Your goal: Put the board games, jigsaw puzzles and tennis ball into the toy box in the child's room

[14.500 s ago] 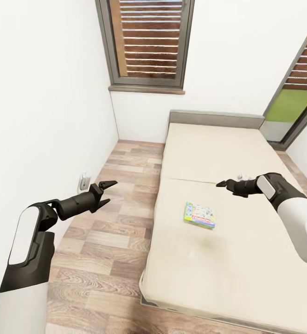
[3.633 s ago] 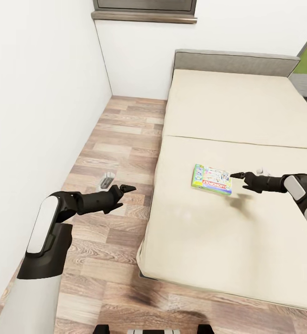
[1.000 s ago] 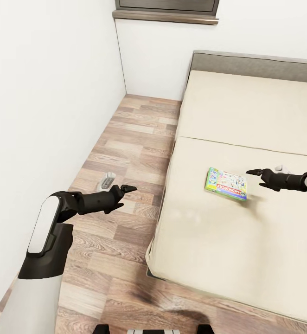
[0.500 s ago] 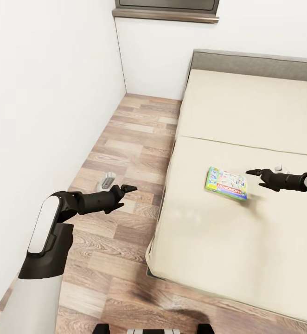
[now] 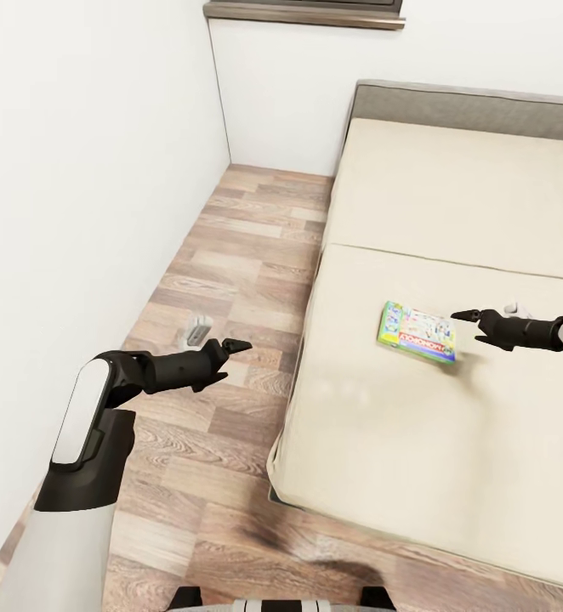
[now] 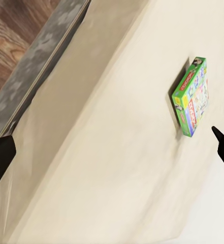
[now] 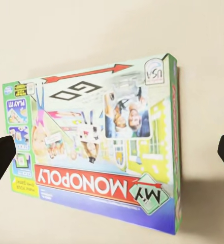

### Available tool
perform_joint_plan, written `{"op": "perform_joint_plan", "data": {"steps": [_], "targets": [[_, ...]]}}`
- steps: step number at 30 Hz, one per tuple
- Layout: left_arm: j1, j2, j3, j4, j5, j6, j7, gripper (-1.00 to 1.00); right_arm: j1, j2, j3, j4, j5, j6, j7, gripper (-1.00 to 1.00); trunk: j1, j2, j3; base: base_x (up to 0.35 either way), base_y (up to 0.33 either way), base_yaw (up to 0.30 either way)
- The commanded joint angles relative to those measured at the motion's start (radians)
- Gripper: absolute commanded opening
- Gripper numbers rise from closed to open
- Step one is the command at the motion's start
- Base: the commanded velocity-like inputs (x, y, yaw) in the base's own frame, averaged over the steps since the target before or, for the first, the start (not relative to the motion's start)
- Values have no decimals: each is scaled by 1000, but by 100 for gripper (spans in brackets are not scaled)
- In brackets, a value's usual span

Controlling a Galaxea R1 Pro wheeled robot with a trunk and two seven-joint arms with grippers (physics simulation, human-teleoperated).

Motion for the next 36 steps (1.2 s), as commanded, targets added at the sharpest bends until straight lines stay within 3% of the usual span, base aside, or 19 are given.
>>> {"op": "perform_joint_plan", "data": {"steps": [1,36], "targets": [[-1,-1,0,0,9,2,11,100,0,0,-5,0,2,6,2,100,0,0,-2,0,0,0],[-1,-1,0,3,6,2,13,100,1,0,-5,-2,0,6,5,100,0,0,-48,0,0,1]]}}
